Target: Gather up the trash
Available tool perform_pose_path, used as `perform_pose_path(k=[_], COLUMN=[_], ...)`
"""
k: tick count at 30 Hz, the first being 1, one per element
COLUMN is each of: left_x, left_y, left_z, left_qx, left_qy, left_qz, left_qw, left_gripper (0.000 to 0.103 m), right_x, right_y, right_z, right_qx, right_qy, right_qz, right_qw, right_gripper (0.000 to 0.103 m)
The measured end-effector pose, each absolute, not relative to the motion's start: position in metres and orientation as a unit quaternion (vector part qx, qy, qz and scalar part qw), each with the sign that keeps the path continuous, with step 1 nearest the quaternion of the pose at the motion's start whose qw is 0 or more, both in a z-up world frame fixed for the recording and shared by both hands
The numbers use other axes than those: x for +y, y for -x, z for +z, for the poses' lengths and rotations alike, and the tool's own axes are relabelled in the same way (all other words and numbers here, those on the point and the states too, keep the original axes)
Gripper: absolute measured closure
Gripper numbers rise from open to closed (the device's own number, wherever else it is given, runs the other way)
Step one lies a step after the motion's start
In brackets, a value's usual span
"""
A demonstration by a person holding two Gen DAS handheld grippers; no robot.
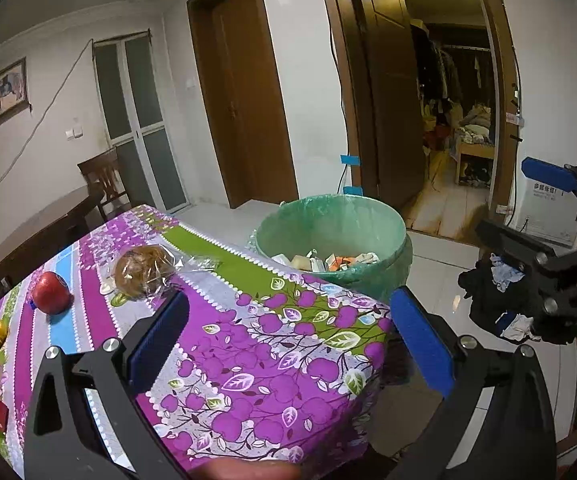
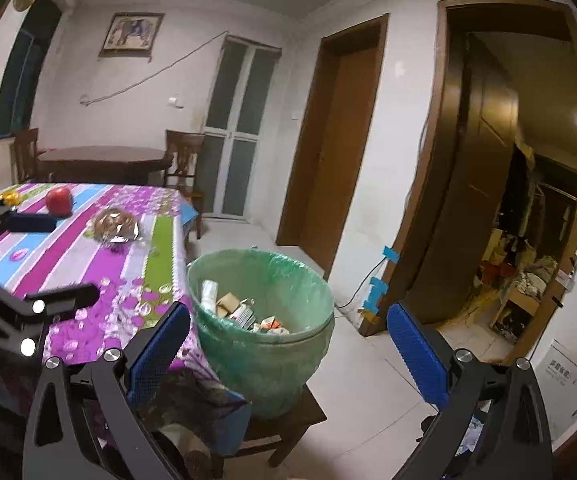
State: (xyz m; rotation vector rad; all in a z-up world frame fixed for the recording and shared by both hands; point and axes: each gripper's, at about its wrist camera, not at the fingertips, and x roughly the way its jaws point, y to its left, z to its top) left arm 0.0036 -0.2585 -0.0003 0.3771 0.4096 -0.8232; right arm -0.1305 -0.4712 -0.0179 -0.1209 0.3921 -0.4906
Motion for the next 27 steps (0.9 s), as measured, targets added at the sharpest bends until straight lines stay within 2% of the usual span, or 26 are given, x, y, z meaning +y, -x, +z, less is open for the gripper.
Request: perform_pose_path(k=[19, 27], left_x=[-0.267, -0.272], left_y=[-0.011, -0.006], left_z=[-0.006, -0.007], left_qx=[0.229, 0.225], left_qy=[-0.164, -0.187], left_qz=[-0.391, -0.374], left_qw=[0.876, 0.880], left_gripper=[0.006, 0.008], right_x=[-0.489, -0.490], right_y=[0.135, 0.134], right_z=[-0.032, -0.035], right_qx=[0.204, 0.206], right_qy=[0.032, 0.030], right_qz=[-0.247, -0.249], right_qw=[0.947, 0.946], right_gripper=[0.004, 0.004])
